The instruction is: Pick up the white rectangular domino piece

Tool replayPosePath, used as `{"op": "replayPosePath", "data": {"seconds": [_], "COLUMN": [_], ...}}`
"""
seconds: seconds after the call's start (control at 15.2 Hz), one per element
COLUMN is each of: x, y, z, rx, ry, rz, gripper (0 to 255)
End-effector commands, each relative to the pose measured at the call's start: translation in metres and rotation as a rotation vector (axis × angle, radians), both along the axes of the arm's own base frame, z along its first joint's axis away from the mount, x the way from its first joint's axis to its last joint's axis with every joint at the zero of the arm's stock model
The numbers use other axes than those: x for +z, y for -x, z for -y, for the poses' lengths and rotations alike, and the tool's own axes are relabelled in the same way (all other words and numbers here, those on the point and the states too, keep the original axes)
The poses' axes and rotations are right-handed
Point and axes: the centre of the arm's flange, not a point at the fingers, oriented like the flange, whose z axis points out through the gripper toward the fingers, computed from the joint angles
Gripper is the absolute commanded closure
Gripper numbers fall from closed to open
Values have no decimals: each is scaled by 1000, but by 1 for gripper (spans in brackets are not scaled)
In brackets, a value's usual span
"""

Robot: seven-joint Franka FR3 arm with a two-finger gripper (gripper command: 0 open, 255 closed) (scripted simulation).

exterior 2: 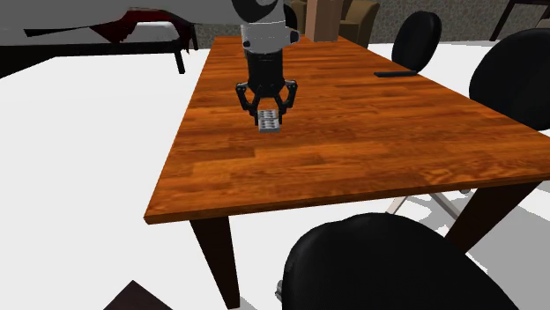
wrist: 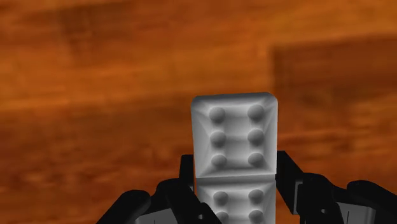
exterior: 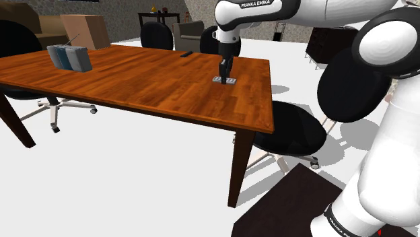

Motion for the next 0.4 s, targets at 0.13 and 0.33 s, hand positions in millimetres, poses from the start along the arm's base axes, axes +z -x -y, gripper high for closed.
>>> {"op": "replayPosePath", "data": {"seconds": [0.13,0.33], "x": [21,27], "y": [0,0], "z": [0,0], "rx": [0,0], "ry": [0,0], "rz": [0,0], "gripper": [255,255]}}
